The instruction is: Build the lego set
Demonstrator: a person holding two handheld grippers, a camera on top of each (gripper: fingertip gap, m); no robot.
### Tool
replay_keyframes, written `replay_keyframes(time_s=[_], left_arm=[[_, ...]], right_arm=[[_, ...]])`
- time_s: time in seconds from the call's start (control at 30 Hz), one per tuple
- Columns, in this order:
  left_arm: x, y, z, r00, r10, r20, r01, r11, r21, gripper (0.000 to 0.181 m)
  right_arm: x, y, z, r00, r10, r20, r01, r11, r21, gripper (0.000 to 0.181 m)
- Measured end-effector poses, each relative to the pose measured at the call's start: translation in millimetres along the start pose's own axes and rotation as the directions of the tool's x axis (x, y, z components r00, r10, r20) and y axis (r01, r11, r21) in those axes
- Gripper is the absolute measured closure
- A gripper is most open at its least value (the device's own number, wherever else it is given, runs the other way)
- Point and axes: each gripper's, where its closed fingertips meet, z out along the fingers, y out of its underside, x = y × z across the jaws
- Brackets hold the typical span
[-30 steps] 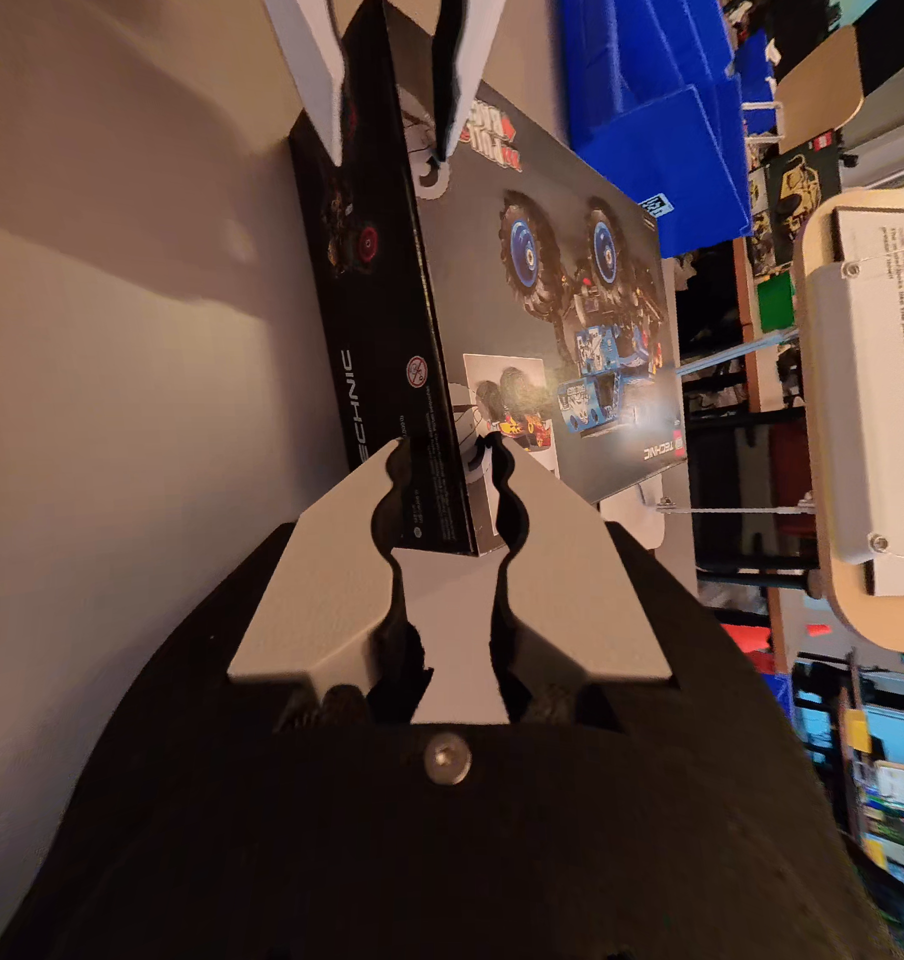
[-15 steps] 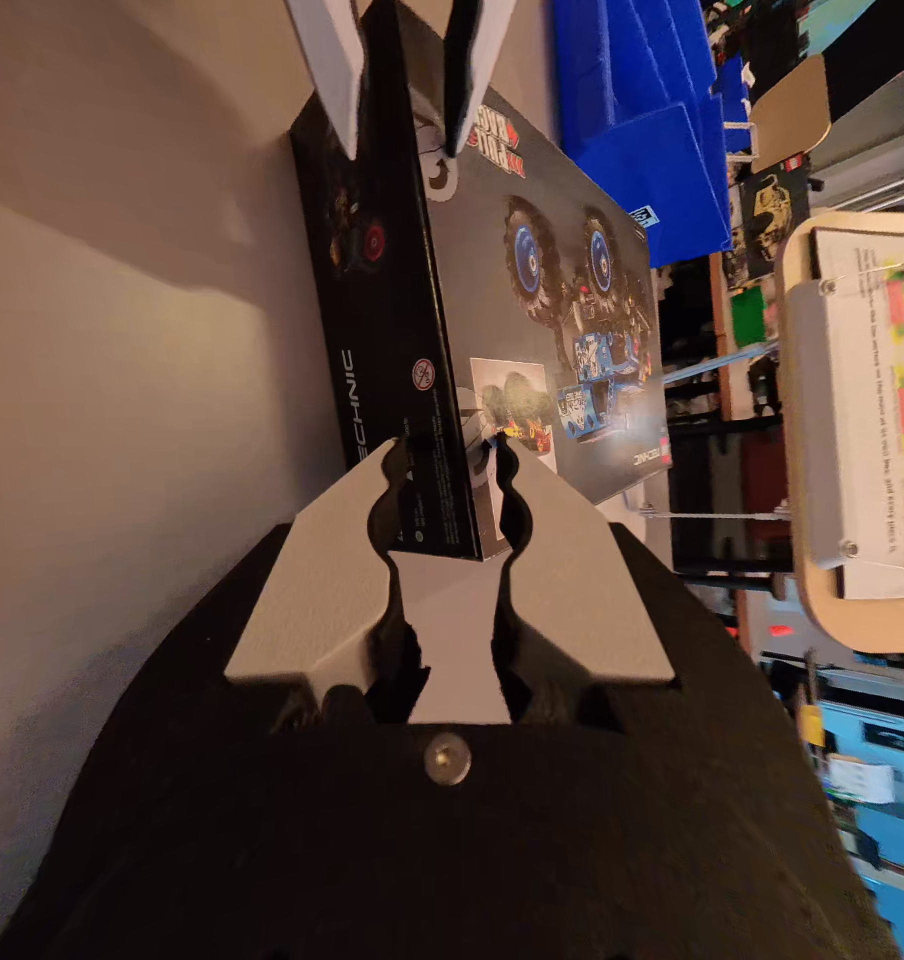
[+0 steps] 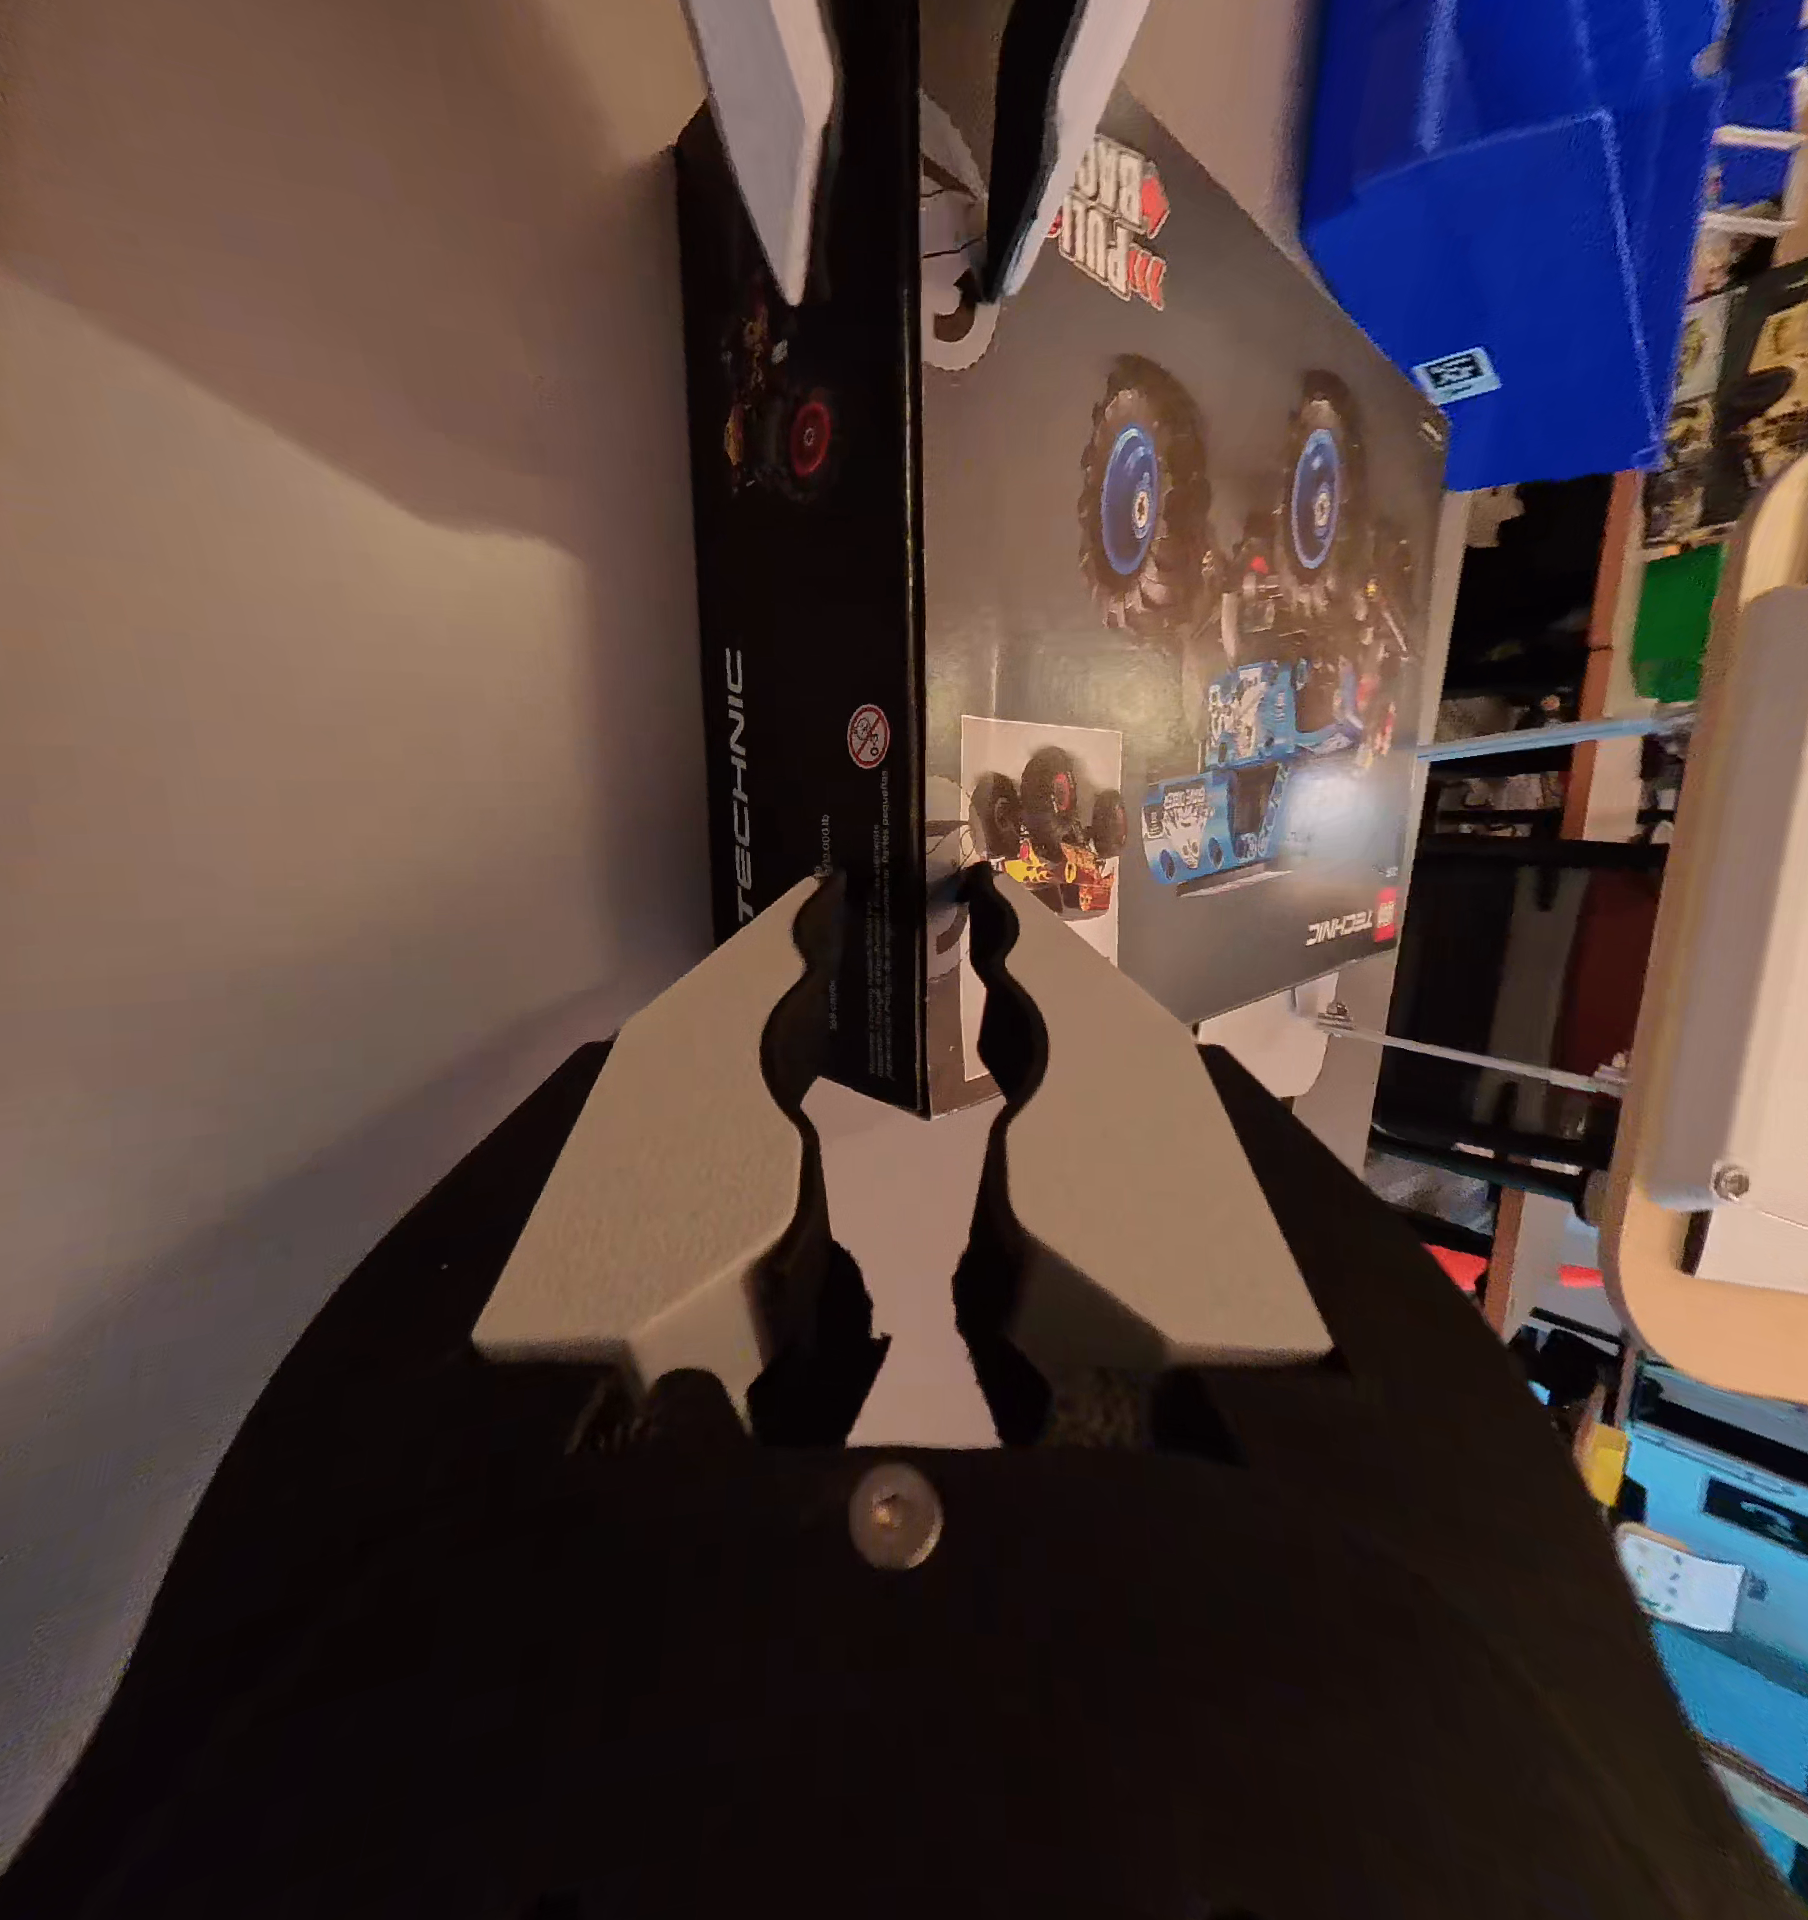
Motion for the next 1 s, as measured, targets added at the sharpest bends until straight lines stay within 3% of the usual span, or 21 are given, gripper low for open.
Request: replay_keyframes(time_s=[0.23,0.63,1.0], left_arm=[[-0.1,-2.9,6.8,0.999,-0.047,-0.007,0.047,0.997,0.058,0.154],[-3.2,-2.1,8.0,0.998,-0.069,-0.007,0.069,0.998,0.006,0.161],[-8.2,11.7,-6.1,0.989,0.145,0.016,-0.136,0.959,-0.247,0.159]], right_arm=[[-1.0,0.2,1.2,0.993,-0.045,0.106,0.053,0.996,-0.071,0.163],[-4.8,0.2,3.8,0.923,0.022,0.383,0.027,0.992,-0.122,0.170],[-2.9,-16.8,4.0,0.964,0.103,0.244,-0.118,0.992,0.046,0.163]])
